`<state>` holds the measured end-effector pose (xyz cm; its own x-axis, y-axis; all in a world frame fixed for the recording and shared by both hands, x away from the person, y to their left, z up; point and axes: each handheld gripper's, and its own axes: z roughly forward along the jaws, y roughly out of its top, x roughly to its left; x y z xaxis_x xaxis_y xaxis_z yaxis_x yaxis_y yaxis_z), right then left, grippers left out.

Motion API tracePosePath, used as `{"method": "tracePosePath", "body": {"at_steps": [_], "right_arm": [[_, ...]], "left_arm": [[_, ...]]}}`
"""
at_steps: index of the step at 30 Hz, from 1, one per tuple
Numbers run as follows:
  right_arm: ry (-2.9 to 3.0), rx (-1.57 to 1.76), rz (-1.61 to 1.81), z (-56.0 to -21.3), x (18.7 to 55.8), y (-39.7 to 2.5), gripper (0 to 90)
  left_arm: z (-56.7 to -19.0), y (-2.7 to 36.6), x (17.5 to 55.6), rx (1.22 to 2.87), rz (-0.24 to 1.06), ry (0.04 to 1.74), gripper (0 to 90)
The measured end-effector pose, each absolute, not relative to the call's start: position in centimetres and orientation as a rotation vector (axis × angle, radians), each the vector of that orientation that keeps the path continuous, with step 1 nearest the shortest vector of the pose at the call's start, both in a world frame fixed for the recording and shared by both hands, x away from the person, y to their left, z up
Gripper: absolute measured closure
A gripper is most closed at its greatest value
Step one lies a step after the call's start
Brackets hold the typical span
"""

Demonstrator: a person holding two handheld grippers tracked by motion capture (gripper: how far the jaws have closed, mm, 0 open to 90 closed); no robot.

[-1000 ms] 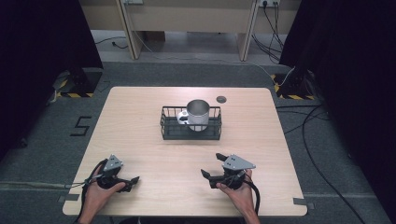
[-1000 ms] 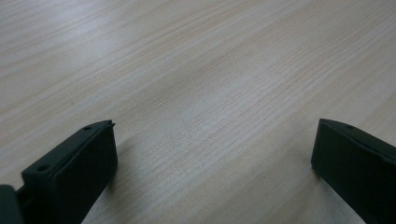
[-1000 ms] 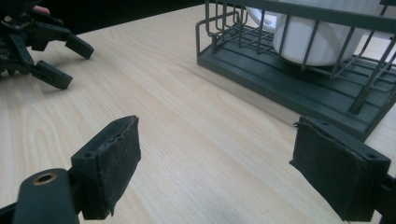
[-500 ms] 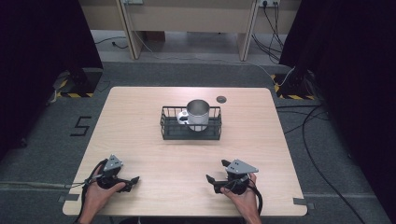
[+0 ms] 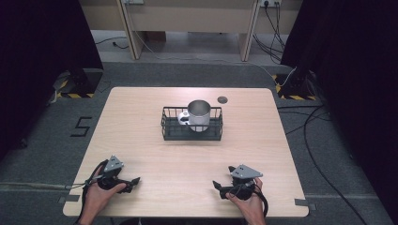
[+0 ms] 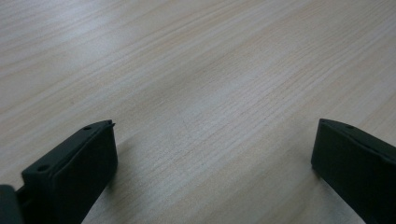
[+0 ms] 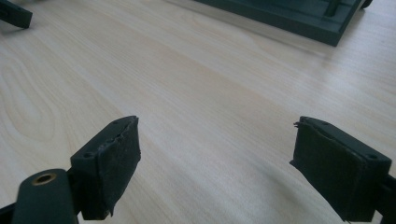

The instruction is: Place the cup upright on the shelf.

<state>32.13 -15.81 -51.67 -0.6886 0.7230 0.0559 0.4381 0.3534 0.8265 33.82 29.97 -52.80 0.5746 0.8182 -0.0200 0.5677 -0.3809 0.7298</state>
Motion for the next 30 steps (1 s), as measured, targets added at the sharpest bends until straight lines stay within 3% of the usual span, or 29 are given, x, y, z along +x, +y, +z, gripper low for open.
{"method": "tracePosePath", "body": {"at_steps": [9, 11, 13, 30], "right_arm": [[2.405, 1.074, 1.053, -52.08, 31.95, -15.81, 14.6], [2.417, 1.042, 1.025, -52.14, 31.85, -15.63, 11.0], [2.444, 1.031, 1.008, -52.22, 31.88, -15.53, 0.1], [2.452, 1.029, 0.996, -52.28, 31.87, -15.55, 0.2]], "left_arm": [[-52.80, 29.95, 33.79, 2.096, 0.453, 1.102, 0.0], [-52.81, 29.95, 33.78, 2.096, 0.453, 1.102, 0.0], [-52.81, 29.95, 33.77, 2.097, 0.456, 1.101, 0.0], [-52.81, 29.95, 33.69, 2.098, 0.456, 1.099, 0.0]]}}
